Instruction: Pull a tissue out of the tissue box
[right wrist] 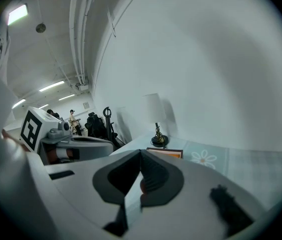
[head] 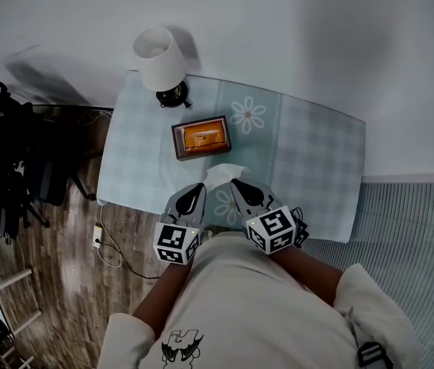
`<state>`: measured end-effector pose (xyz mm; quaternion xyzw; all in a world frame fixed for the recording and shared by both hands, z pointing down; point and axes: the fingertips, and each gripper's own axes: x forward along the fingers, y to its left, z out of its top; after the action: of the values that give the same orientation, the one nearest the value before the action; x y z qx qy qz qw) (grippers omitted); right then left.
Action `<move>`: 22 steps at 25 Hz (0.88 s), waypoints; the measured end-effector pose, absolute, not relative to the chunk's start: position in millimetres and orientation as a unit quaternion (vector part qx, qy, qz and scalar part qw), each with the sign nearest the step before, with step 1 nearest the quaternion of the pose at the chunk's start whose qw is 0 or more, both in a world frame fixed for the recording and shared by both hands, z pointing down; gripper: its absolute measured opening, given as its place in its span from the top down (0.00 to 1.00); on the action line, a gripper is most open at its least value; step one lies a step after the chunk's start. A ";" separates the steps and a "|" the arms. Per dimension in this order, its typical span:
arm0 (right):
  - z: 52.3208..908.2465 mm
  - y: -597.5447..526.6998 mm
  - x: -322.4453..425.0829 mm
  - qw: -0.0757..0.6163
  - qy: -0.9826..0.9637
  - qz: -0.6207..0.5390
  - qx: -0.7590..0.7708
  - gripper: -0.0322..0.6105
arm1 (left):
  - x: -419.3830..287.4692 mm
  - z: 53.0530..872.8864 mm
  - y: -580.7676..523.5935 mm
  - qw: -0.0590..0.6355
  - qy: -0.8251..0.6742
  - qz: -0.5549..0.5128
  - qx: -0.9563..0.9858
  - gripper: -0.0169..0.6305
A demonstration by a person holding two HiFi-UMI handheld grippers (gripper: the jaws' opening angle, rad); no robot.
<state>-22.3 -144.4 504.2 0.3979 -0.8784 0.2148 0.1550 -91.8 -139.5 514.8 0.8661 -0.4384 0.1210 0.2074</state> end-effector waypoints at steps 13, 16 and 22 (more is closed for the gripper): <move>513.5 -137.9 -29.2 0.163 -0.879 0.221 0.389 0.93 | -94.0 522.0 -139.9 0.209 -0.445 0.122 0.862 0.96; 514.0 -137.3 -29.4 0.164 -0.879 0.221 0.389 0.93 | -92.6 520.2 -138.9 0.207 -0.445 0.119 0.863 0.96; 515.2 -136.7 -31.0 0.163 -0.879 0.221 0.390 0.93 | -95.3 520.7 -137.8 0.208 -0.447 0.119 0.862 0.96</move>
<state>-31.0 -136.7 515.2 0.3896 -0.8790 0.2212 0.1634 -95.3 -137.8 520.7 0.8618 -0.4469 0.1193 0.2084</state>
